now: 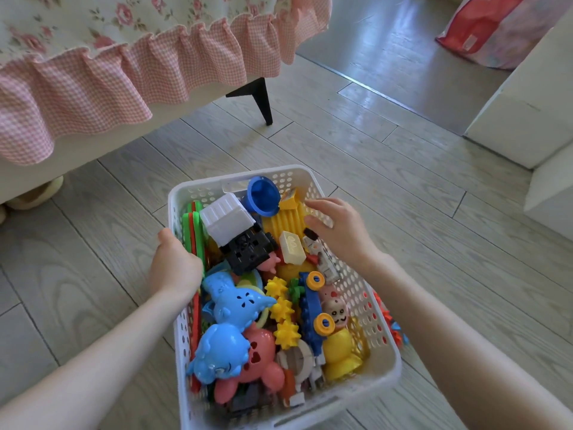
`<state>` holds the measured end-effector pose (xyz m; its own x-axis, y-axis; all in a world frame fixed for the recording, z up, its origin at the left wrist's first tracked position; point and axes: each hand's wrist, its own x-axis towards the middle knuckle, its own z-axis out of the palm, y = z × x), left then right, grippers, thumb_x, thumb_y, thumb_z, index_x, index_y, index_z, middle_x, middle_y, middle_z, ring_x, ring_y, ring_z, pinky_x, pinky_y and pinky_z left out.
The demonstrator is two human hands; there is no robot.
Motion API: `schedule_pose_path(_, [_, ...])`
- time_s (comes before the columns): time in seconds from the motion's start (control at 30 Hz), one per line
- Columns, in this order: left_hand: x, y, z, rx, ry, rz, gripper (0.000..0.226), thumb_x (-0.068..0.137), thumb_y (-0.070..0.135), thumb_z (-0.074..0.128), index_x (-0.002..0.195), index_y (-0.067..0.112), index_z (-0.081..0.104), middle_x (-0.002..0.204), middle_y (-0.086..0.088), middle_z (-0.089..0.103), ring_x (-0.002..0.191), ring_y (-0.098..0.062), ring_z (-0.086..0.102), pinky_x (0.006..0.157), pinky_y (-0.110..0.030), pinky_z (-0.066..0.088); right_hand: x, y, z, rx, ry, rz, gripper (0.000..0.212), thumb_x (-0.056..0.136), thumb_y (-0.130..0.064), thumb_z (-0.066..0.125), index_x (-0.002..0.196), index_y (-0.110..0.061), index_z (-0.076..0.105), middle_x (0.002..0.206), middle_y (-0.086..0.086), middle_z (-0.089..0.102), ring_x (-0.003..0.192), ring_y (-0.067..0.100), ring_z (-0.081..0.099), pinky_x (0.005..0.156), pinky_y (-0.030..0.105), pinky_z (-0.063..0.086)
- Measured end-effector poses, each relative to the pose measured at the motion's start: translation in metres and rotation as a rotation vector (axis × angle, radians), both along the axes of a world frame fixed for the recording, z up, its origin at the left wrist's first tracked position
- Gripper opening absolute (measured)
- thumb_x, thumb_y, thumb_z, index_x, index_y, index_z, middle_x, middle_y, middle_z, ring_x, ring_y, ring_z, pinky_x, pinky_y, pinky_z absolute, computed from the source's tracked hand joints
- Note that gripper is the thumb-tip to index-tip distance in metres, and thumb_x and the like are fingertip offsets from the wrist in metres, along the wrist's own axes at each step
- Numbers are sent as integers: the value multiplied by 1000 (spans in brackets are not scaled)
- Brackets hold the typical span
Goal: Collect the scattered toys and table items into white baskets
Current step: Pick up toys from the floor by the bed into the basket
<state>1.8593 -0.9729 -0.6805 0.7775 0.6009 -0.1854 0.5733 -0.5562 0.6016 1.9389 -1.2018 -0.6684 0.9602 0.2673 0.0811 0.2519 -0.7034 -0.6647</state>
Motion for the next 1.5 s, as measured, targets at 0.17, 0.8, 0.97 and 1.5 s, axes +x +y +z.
schedule_pose_path(0.17, [-1,4,3,-32,-3,15,30,86,-1,42,115,2,36,97,-23,55,88,-42,57,77,-53,50,-18,-32,3,315,127,-311,25,92,-15,55,115,-11,63,108,-2,63,102,11,58,89,22,43])
schedule_pose_path(0.8, [-7,21,8,55,47,-242,24,75,-9,47,99,-7,50,83,-24,53,83,-40,52,61,-36,35,-179,-33,-8,803,682,-470,43,89,0,39,77,-23,72,80,-5,74,72,7,69,56,17,52])
schedule_pose_path(0.97, [-8,19,4,70,22,-232,30,78,-7,48,108,1,47,92,-23,53,81,-34,48,65,-38,38,-187,-42,-19,742,552,-438,35,88,1,46,86,-23,71,89,-5,73,87,11,67,70,19,54])
schedule_pose_path(1.5, [-10,22,-10,208,33,-255,37,79,-4,47,114,5,39,85,-16,50,75,-31,45,64,-38,38,-118,-88,-88,-475,181,-438,28,88,-15,56,115,-7,57,112,14,60,108,30,49,88,32,33])
